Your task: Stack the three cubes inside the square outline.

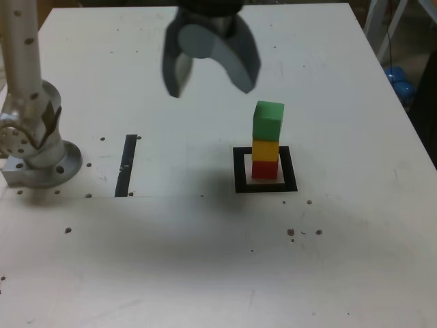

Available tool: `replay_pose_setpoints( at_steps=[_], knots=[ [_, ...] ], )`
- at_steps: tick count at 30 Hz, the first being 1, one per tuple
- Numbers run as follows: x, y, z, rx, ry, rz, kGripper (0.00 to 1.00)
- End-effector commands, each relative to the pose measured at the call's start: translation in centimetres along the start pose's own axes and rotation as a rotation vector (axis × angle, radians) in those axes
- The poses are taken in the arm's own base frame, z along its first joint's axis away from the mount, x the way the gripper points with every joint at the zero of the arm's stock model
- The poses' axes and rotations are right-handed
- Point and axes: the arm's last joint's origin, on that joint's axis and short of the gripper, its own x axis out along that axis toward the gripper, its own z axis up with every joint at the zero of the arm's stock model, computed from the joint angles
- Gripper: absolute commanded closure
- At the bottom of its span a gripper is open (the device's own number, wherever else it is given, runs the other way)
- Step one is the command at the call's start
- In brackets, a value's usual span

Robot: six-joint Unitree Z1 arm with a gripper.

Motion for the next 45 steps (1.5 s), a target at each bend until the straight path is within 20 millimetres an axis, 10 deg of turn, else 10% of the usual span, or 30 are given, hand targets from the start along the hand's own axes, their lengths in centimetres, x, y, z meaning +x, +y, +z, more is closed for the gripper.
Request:
replay_pose_setpoints(
  at_steps=[1,28,45],
  knots=[
    [0.4,-0.1,-1.1,-0.009,0.007,0.003,0.0],
    [12.6,-1.9,-7.4,-0.058,0.11,-0.068,0.0],
    [14.9,-2.2,-7.6,-0.059,0.131,-0.093,0.0]
  ],
)
